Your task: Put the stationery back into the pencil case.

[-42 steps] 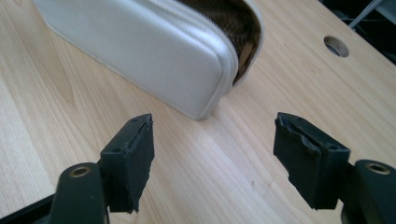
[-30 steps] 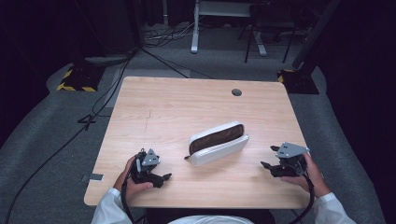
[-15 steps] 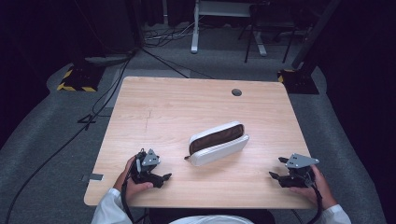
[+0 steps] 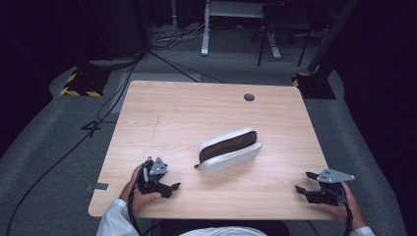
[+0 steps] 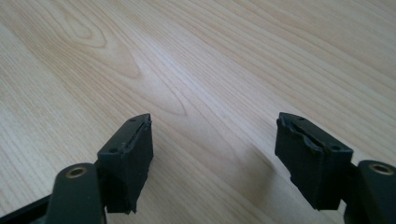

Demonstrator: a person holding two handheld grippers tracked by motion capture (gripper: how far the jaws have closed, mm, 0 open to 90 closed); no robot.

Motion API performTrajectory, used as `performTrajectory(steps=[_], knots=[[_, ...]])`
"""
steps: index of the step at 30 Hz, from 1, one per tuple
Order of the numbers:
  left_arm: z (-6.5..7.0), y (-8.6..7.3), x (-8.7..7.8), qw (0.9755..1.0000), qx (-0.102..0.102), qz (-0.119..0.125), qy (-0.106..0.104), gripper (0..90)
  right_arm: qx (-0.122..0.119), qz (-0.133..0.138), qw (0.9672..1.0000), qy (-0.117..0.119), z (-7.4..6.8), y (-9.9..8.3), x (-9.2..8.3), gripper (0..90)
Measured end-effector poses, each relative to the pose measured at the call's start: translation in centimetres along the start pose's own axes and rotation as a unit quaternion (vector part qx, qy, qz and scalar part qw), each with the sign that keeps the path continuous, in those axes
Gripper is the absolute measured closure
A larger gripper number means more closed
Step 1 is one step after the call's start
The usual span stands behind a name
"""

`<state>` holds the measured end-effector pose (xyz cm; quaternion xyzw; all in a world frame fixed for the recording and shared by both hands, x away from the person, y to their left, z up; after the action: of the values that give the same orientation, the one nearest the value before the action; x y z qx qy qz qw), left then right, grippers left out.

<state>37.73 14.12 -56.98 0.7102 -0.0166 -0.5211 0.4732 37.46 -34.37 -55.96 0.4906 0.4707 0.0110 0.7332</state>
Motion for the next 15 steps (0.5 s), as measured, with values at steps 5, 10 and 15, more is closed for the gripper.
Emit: performTrajectory(steps=[5, 10, 15], knots=[[0.0, 0.0, 0.0, 1.0, -0.002, 0.0, 0.001, 14.8, 0.036, 0.009, 0.9993, -0.001, 0.7, -0.9, -0.6, 26.4], [0.0, 0.0, 0.0, 1.0, -0.002, 0.0, 0.002, 14.8, 0.055, 0.011, 0.9984, 0.004, 1.0, -1.2, -0.6, 25.3], [-0.1, -0.1, -0.1, 1.0, 0.0, 0.0, 0.005, 14.8, 0.06, 0.01, 0.9981, 0.006, 1.0, -1.2, -0.5, 25.2]])
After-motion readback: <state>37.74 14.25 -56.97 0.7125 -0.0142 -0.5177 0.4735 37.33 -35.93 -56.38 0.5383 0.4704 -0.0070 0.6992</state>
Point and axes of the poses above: each handheld gripper's, and its own axes: x roughly forward along the jaws, y roughly out of its top, z roughly to its right, the point moved 9 cm from there along x, roughly forward along the jaws, and after that the axes turned 2 degrees about y, right-handed, at the moved point
